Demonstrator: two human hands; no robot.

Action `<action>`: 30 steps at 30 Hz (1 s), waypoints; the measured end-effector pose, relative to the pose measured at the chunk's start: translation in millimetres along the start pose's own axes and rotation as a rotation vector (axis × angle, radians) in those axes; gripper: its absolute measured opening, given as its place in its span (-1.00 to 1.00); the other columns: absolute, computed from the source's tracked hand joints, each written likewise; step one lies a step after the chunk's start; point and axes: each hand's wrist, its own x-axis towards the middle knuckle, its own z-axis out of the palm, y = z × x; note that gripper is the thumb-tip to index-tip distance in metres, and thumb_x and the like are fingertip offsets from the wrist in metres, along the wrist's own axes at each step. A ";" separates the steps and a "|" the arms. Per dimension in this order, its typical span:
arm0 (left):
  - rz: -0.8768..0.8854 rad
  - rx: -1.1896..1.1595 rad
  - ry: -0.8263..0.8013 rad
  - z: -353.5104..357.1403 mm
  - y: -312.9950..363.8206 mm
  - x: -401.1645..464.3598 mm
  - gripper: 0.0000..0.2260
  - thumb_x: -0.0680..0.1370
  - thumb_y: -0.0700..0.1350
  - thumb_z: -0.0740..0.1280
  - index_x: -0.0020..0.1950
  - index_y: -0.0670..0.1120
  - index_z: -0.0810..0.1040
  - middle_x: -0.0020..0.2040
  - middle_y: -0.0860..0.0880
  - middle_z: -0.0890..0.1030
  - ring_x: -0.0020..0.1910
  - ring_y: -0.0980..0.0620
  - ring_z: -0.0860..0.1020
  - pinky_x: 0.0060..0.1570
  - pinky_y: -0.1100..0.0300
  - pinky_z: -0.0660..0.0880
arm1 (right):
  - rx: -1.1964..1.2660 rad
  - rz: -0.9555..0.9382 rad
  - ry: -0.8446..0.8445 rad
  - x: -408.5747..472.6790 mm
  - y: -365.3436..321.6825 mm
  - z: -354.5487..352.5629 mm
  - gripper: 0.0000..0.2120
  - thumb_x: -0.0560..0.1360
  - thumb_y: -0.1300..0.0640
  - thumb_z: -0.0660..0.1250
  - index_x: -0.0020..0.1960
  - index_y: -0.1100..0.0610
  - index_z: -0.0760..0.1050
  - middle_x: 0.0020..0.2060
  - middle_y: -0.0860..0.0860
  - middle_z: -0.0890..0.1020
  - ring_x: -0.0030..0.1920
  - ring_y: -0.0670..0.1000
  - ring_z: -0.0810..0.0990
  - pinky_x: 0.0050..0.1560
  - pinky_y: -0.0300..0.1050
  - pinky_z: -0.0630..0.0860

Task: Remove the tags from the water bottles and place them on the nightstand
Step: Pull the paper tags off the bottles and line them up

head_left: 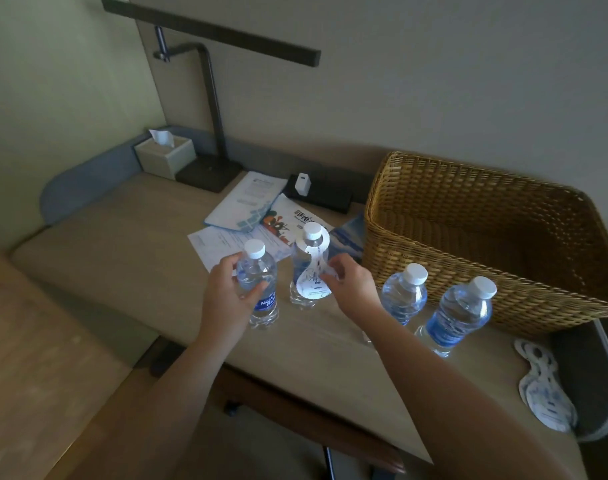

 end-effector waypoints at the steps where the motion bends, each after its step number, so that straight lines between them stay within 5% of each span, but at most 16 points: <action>1: 0.031 0.047 0.012 -0.1 4.7 -3.5 -0.50 0.43 -0.17 0.49 0.32 -0.10 0.42 0.23 -0.08 0.49 0.22 -0.04 0.48 0.08 0.20 0.44 | 0.017 -0.012 -0.008 -1.9 -1.8 -1.8 -0.88 0.49 0.06 0.36 0.00 0.03 0.48 -0.23 -0.14 0.55 -0.20 -0.07 0.51 -0.31 -0.31 0.35; 5: 0.439 0.163 0.216 -0.9 33.0 -18.4 -0.52 0.47 -0.25 0.42 0.36 -0.26 0.40 0.29 -0.19 0.47 0.32 -0.08 0.41 0.25 0.18 0.40 | 0.052 -0.062 -0.034 -10.0 -14.0 -13.4 -0.96 0.52 0.12 0.33 -0.03 0.03 0.51 -0.24 -0.10 0.57 -0.26 -0.14 0.49 -0.31 -0.39 0.37; 7: 0.561 0.080 0.125 6.6 45.6 -18.7 -0.60 0.51 -0.22 0.39 0.32 -0.24 0.44 0.23 -0.13 0.51 0.26 0.04 0.46 0.22 0.21 0.44 | 0.058 -0.083 -0.019 -13.6 -20.6 -22.0 -0.93 0.52 0.14 0.33 0.01 0.04 0.53 -0.23 -0.07 0.58 -0.25 -0.11 0.50 -0.31 -0.43 0.37; 10: 0.280 -0.102 -0.203 25.5 63.2 -13.8 -0.45 0.51 -0.06 0.41 0.45 -0.03 0.30 0.29 0.14 0.39 0.22 0.41 0.37 0.05 0.55 0.37 | 0.064 -0.114 0.040 -18.0 -27.6 -36.0 -0.86 0.53 0.20 0.30 0.06 0.07 0.56 -0.20 -0.05 0.59 -0.20 -0.10 0.52 -0.28 -0.44 0.37; 12: 0.009 -0.195 -0.280 41.5 66.9 -5.3 -0.31 0.50 0.03 0.42 0.53 0.08 0.14 0.34 0.23 0.26 0.21 0.45 0.26 -0.13 0.67 0.28 | 0.074 -0.100 0.084 -17.3 -29.5 -42.9 -0.84 0.54 0.22 0.27 0.06 0.08 0.57 -0.20 -0.11 0.57 -0.19 -0.17 0.51 -0.27 -0.42 0.35; 14: -0.158 -0.289 -0.288 54.2 67.4 7.9 -0.25 0.50 0.05 0.41 0.56 0.09 0.05 0.48 0.17 0.19 0.35 0.26 0.23 0.04 0.54 0.32 | 0.058 -0.061 0.089 -13.9 -30.3 -45.0 -0.84 0.54 0.24 0.25 0.05 0.11 0.57 -0.17 -0.07 0.58 -0.17 -0.12 0.51 -0.28 -0.37 0.35; 16: -0.274 -0.380 -0.294 62.8 70.3 19.5 -0.27 0.52 0.07 0.37 0.58 0.08 0.03 0.55 0.05 0.18 0.47 0.05 0.23 0.30 0.18 0.32 | 0.036 -0.010 0.064 -9.8 -29.6 -42.2 -0.88 0.54 0.22 0.25 -0.01 0.14 0.56 -0.17 -0.01 0.60 -0.17 -0.05 0.51 -0.30 -0.30 0.36; 19: -0.379 -0.424 -0.305 68.0 76.4 27.2 -0.42 0.54 0.05 0.29 0.54 0.06 0.19 0.51 -0.04 0.31 0.45 -0.09 0.31 0.40 -0.09 0.28 | 0.123 0.100 0.033 -3.3 -28.0 -34.9 -0.93 0.51 0.14 0.29 -0.08 0.11 0.54 -0.18 -0.03 0.58 -0.18 -0.06 0.50 -0.30 -0.23 0.37; 24: -0.385 -0.400 -0.357 59.0 81.9 24.1 -0.46 0.34 -0.11 0.18 0.34 0.06 0.46 0.20 -0.08 0.57 0.22 -0.11 0.49 0.28 -0.17 0.40 | 0.299 0.147 -0.007 -2.4 -22.3 -28.2 -0.90 0.52 0.09 0.31 -0.16 0.07 0.51 -0.21 0.01 0.59 -0.23 -0.04 0.50 -0.29 -0.18 0.39; 30: -0.385 -0.413 -0.392 59.7 85.9 11.3 -0.41 0.43 -0.29 0.13 0.44 0.07 0.37 0.24 -0.13 0.55 0.22 -0.15 0.50 0.24 -0.20 0.45 | 0.312 0.128 -0.002 -14.7 -17.4 -26.5 -0.88 0.53 0.08 0.30 -0.17 0.08 0.49 -0.20 0.07 0.61 -0.22 -0.01 0.51 -0.26 -0.15 0.40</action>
